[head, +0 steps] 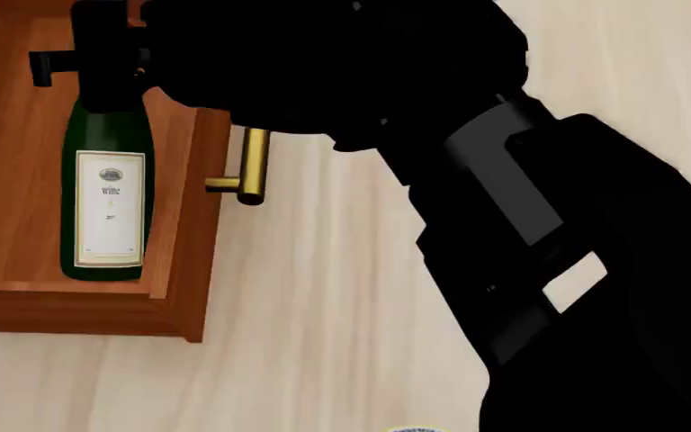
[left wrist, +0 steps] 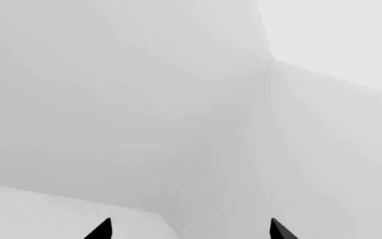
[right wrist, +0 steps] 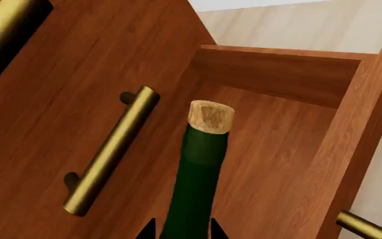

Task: Put the wine bottle in the bottom drawer of the cabinet.

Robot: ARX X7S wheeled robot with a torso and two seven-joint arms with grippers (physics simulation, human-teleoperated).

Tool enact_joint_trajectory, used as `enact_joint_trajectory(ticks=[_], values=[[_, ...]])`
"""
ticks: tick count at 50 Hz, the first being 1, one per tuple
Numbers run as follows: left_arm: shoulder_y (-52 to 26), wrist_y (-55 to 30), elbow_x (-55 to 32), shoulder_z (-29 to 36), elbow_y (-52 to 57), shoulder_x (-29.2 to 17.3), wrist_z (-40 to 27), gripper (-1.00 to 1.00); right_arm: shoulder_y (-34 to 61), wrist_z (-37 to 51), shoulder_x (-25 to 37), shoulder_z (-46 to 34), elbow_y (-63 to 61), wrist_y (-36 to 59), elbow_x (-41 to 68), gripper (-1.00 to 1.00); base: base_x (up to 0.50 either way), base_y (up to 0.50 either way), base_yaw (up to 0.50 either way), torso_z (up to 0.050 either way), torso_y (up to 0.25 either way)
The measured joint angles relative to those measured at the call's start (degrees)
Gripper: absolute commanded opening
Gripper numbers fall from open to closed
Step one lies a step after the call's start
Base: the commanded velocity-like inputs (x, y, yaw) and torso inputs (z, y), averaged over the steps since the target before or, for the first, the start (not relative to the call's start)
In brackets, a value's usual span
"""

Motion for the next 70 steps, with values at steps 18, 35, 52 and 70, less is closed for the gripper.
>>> enact_joint_trajectory(ticks=[18, 35, 52, 70], values=[[0.10, 0.12, 0.04, 0.26, -0.12, -0.02, -0.15, 1.00, 0.86, -1.14, 0.58, 2.04, -0.33, -1.34, -0.10, -1.00, 0.00, 0.00, 0.00, 0.000, -0.201], [0.21, 0.28, -0.04, 0.32, -0.33, 0.11, -0.47, 1.00, 3.30, -4.60, 2.76, 2.71, -0.62, 1.28, 5.27, -1.00, 0.00, 0.01, 0.01, 0.000, -0.096], [0.34, 0.28, 0.03, 0.61, -0.34, -0.03, -0.66, 1.00, 3.75, -4.38, 2.27, 1.94, 0.31, 1.51, 5.63, -1.00, 0.00, 0.00, 0.01, 0.000, -0.011], [0.58, 0.31, 0.33, 0.91, -0.36, -0.20, -0.64, 1.00, 4.65, -5.21, 2.26, 1.06, 0.33, 2.51, 9.50, 1.00, 0.00, 0.01, 0.01, 0.000, -0.015]])
